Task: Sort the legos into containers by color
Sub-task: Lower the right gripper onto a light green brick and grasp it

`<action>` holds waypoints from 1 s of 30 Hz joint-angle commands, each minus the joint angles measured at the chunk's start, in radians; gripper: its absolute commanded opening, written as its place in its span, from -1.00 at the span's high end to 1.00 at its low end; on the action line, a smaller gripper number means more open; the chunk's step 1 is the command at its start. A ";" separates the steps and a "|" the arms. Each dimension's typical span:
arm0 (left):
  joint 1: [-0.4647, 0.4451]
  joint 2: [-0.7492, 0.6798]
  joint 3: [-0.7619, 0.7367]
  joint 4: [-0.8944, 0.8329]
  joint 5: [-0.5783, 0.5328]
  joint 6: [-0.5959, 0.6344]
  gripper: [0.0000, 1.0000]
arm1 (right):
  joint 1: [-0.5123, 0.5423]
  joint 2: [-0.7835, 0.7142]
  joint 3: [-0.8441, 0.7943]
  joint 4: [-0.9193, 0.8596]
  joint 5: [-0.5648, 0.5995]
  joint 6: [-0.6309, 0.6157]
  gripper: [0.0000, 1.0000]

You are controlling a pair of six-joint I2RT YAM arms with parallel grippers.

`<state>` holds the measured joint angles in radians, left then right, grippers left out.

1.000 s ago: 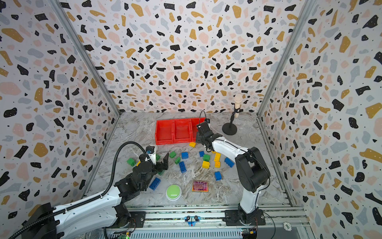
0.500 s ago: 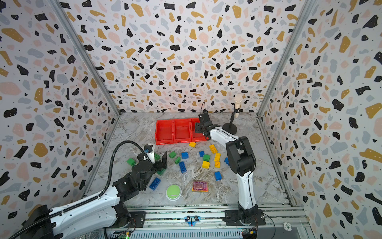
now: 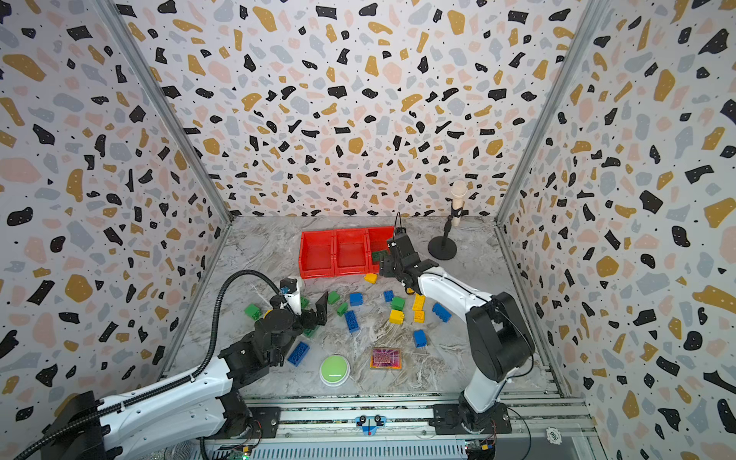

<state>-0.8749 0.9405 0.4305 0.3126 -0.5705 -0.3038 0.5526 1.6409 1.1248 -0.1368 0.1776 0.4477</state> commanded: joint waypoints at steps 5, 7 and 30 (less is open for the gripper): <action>-0.029 0.025 -0.025 0.098 0.033 0.008 -1.00 | 0.049 -0.033 -0.155 -0.032 0.017 0.099 -0.48; -0.031 0.013 -0.033 0.094 0.033 0.007 -1.00 | 0.055 -0.023 -0.168 -0.031 0.025 0.106 -0.47; -0.030 -0.050 -0.053 0.044 -0.003 0.010 -1.00 | 0.060 0.047 -0.180 -0.038 0.042 0.119 0.13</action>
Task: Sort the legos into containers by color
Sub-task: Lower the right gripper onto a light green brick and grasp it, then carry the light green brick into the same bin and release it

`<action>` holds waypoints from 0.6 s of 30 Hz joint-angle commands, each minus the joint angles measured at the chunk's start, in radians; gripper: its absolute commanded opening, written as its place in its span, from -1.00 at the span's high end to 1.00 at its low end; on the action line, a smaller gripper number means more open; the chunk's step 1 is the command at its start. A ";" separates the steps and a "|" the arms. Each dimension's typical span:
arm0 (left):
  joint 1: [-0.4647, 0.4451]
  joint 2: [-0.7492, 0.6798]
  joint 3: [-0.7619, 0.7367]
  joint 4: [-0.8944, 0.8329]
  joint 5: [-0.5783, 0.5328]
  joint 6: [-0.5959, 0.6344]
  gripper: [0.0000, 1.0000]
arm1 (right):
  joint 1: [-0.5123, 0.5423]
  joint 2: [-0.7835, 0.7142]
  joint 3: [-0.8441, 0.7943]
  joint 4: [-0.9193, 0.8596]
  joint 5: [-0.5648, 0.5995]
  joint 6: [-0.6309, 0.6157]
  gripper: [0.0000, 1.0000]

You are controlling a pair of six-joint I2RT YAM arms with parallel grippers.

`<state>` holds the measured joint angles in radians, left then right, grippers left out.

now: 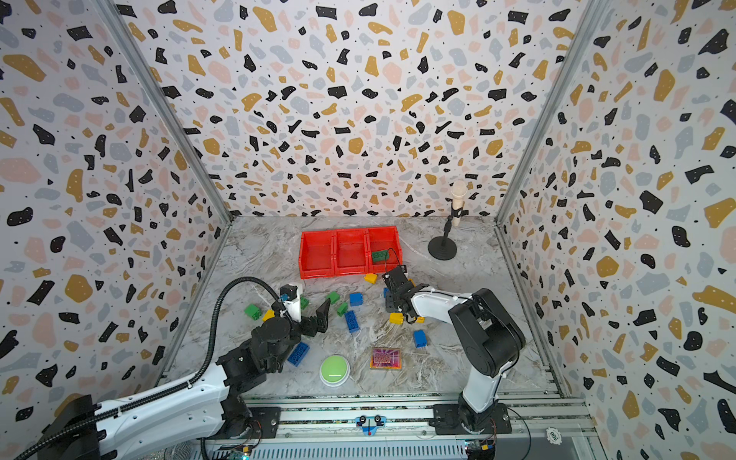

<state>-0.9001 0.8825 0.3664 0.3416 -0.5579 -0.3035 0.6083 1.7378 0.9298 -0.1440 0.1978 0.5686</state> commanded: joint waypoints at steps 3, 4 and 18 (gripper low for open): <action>-0.006 0.016 0.024 0.005 -0.020 0.013 -1.00 | 0.002 -0.073 0.063 -0.044 0.032 -0.029 0.15; -0.005 0.018 0.027 0.005 -0.020 0.014 -1.00 | 0.000 -0.076 0.094 -0.050 0.037 -0.046 0.15; -0.006 0.142 0.110 -0.074 -0.144 -0.008 -1.00 | -0.136 0.310 0.709 -0.092 -0.055 -0.198 0.09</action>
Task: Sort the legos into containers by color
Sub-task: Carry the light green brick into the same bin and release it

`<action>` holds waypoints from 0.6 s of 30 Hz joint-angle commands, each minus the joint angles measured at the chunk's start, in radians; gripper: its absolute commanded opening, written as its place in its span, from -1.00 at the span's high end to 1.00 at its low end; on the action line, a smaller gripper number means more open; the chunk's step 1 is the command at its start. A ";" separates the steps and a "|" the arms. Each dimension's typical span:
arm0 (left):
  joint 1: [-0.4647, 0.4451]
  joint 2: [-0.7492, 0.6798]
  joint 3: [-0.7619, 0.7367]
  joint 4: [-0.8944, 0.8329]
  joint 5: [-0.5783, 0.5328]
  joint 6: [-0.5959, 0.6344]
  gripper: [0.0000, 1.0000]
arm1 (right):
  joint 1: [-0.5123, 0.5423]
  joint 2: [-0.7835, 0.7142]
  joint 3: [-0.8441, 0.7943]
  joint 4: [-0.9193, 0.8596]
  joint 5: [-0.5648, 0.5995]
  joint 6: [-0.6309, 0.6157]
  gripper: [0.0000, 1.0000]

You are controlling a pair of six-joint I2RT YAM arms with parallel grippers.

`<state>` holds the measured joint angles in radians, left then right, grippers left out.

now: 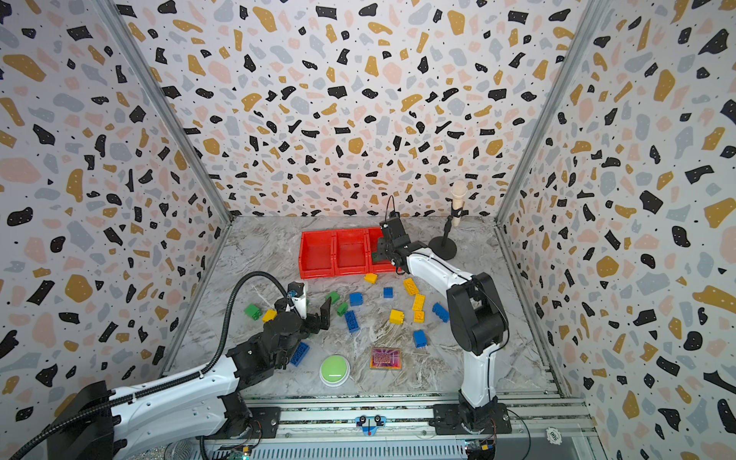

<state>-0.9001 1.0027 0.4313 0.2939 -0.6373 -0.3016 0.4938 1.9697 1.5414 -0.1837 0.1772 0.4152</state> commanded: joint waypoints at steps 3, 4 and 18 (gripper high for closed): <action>-0.005 0.030 0.048 -0.036 -0.118 -0.049 -1.00 | -0.038 0.157 0.199 -0.069 -0.064 -0.061 -0.04; -0.006 0.028 0.045 -0.036 -0.125 -0.055 -1.00 | -0.040 0.174 0.224 -0.071 -0.076 -0.074 -0.17; -0.005 -0.163 -0.072 -0.086 -0.136 -0.160 -1.00 | 0.128 -0.086 -0.054 0.023 -0.069 -0.167 -0.69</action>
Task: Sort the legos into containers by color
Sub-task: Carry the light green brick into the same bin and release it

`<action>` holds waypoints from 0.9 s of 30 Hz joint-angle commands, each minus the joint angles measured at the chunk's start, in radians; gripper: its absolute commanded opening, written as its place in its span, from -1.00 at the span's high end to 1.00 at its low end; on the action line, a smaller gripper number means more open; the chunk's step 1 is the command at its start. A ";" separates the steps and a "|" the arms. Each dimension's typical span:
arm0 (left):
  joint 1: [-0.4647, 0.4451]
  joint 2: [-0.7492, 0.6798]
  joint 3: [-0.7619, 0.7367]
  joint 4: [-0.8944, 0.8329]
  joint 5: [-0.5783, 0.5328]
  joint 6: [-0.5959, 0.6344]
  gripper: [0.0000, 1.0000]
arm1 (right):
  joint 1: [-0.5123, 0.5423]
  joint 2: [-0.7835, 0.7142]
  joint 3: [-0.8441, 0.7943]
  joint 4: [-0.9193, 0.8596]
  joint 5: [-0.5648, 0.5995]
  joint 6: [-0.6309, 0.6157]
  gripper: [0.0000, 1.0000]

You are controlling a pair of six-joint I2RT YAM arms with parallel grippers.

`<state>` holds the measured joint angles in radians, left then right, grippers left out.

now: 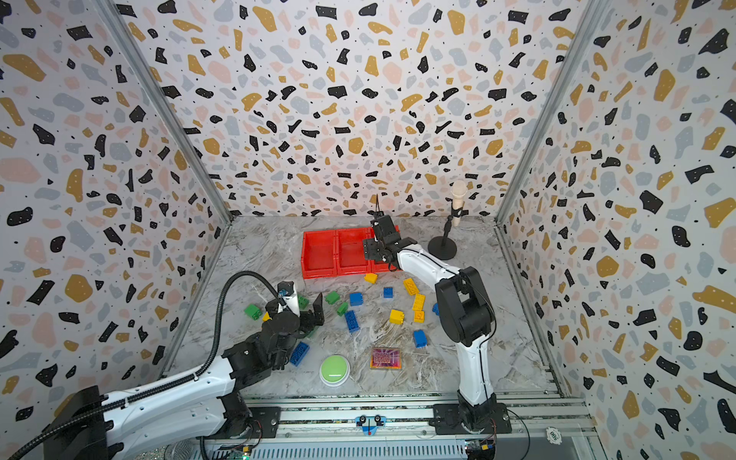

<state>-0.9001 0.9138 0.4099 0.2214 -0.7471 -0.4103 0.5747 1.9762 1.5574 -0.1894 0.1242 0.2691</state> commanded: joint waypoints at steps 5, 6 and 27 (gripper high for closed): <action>-0.005 -0.244 -0.134 -0.056 -0.030 -0.079 -1.00 | 0.068 -0.121 -0.141 0.046 0.031 -0.010 -0.60; -0.005 -0.270 -0.143 -0.065 -0.035 -0.078 -1.00 | 0.067 -0.115 -0.135 0.040 0.047 -0.011 -0.53; -0.005 -0.221 -0.070 -0.083 -0.008 -0.059 -1.00 | -0.143 0.173 0.203 -0.045 -0.095 -0.009 -0.80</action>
<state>-0.9001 0.6563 0.2916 0.0765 -0.7769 -0.4892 0.4297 2.1918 1.7416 -0.1959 0.1036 0.2386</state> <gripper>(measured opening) 0.999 0.894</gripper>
